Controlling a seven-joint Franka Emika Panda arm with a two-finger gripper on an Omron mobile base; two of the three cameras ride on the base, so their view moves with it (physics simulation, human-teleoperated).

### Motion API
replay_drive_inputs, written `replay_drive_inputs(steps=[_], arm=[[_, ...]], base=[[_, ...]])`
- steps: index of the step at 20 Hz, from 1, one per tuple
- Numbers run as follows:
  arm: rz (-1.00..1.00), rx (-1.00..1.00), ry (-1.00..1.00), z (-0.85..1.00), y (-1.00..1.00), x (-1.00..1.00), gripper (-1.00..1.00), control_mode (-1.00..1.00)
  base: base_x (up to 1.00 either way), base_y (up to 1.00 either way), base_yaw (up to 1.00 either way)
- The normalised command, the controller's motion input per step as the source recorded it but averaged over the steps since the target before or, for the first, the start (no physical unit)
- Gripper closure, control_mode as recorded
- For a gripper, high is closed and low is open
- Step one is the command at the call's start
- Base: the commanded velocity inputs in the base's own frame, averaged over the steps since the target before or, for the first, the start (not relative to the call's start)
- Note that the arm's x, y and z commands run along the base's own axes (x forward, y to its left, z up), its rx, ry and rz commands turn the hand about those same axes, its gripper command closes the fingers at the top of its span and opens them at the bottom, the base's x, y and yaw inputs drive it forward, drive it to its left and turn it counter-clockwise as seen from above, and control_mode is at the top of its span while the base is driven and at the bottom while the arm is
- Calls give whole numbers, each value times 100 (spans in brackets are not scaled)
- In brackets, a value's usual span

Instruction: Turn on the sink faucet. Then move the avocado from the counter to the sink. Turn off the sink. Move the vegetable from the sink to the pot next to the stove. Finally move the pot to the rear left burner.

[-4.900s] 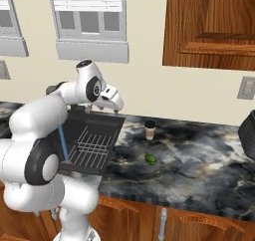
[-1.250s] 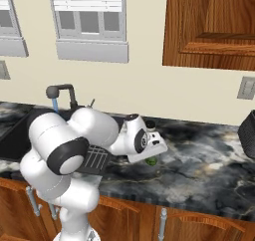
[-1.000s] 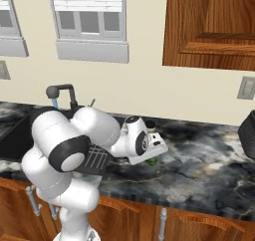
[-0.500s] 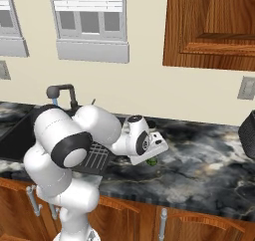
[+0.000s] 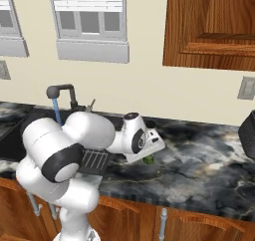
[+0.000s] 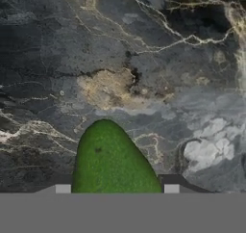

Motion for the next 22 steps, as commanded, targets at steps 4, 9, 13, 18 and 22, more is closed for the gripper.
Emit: replay_drive_inputs(steps=[4,9,13,18,22], arm=[[-2,0,-4,54,68,-31,100,-100],[-1,0,-1,50,85,-19,100,-100],[-1,0,0,43,98,-3,100,-100],[0,0,0,29,100,0,100,-100],[0,0,0,20,100,0,100,-100]], base=[[0,0,0],[0,0,0],[0,0,0],[0,0,0],[0,0,0]])
